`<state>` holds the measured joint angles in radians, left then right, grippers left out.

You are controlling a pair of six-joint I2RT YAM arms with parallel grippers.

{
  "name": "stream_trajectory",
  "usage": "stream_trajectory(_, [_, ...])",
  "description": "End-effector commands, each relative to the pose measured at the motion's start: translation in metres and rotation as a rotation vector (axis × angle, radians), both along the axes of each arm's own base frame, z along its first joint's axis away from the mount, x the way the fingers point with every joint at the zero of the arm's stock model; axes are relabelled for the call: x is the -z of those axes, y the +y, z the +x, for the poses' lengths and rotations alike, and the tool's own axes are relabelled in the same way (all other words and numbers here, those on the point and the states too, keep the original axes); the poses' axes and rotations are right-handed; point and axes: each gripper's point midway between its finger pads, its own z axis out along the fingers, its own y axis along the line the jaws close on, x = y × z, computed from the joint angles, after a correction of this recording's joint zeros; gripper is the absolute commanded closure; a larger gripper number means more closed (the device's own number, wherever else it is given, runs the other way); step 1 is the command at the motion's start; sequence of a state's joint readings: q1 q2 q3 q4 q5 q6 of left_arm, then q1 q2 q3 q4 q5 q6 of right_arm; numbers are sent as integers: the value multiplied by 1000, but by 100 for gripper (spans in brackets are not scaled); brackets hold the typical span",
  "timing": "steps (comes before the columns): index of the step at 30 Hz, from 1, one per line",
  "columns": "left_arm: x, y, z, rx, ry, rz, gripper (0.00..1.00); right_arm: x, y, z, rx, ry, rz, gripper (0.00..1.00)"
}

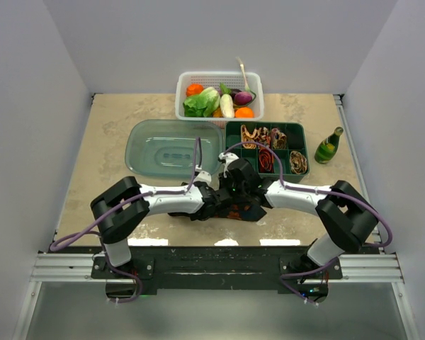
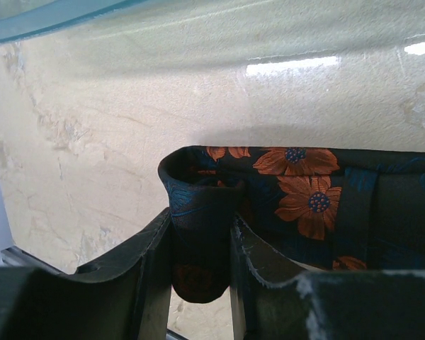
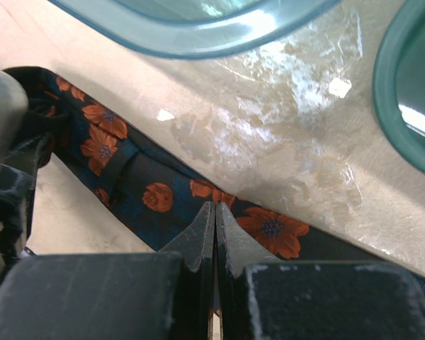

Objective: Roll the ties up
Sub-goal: Roll the tie at the center of the board.

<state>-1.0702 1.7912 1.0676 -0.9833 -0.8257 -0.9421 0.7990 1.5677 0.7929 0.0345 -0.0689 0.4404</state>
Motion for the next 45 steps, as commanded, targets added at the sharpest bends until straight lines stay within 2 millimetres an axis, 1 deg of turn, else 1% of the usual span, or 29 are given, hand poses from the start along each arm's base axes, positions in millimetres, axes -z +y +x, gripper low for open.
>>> stream_trajectory(1, [2,-24,7,23,-38,-135,74,-7,-3,3,9,-33,8,100])
stream_trajectory(2, [6,-26,3,35,-14,-157,69,-6,-3,3,8,-32,8,100])
stream_trajectory(3, [7,-30,3,41,-11,-181,65,-5,-3,3,9,-30,7,100])
stream_trajectory(4, [4,-37,5,56,-21,-220,58,-5,-3,3,9,-29,4,100])
stream_trajectory(6, [5,-41,3,63,-11,-249,53,-4,-4,3,9,-30,3,100])
stream_trajectory(7, [4,-42,3,65,-12,-258,48,-4,-3,3,7,-30,3,100])
stream_trajectory(12, [1,-49,3,72,-13,-294,36,-5,-3,4,6,-31,2,100])
stream_trajectory(15, [-5,-54,4,83,-23,-335,32,-4,-3,3,0,-27,2,100])
stream_trajectory(18, [-14,-58,5,88,-44,-389,30,-2,-2,2,-3,-23,0,100])
stream_trajectory(20, [-17,-61,4,96,-48,-424,30,-2,-1,2,-9,-21,4,100])
stream_trajectory(21, [-22,-65,4,102,-60,-458,29,-3,0,2,-12,-23,9,100])
stream_trajectory(26, [-29,-67,0,107,-67,-541,27,-6,0,4,-8,-29,5,100])
stream_trajectory(27, [-35,-68,0,111,-80,-565,27,-7,0,4,-7,-35,4,100])
stream_trajectory(29, [-38,-69,0,120,-85,-588,26,-10,-3,6,6,-43,-1,100])
stream_trajectory(30, [-44,-73,1,136,-101,-618,26,-10,-4,6,11,-47,-4,100])
stream_trajectory(32, [-48,-73,1,143,-109,-642,25,-13,-11,9,39,-60,-22,100])
stream_trajectory(33, [-54,-74,1,149,-123,-664,25,-13,-14,9,49,-56,-25,99])
stream_trajectory(34, [-56,-74,2,150,-129,-672,25,-15,-20,14,78,-69,-28,98])
stream_trajectory(35, [-58,-74,2,153,-135,-681,25,-10,-30,12,98,-52,-51,96])
stream_trajectory(36, [-62,-74,3,155,-145,-693,24,-15,-37,15,132,-65,-56,93])
stream_trajectory(38, [-64,-73,4,158,-152,-697,24,-8,-59,18,196,-45,-90,82])
stream_trajectory(39, [-66,-72,5,161,-156,-701,24,-13,-67,21,223,-54,-90,74])
stream_trajectory(40, [-66,-71,6,159,-160,-702,23,-11,-80,25,262,-48,-101,69])
stream_trajectory(42, [-68,-71,7,161,-168,-710,23,-9,-95,24,296,-43,-112,55])
stream_trajectory(43, [-66,-70,7,163,-165,-713,23,-11,-105,26,323,-43,-112,50])
stream_trajectory(45, [-66,-70,8,167,-171,-726,22,-7,-115,24,336,-29,-138,43])
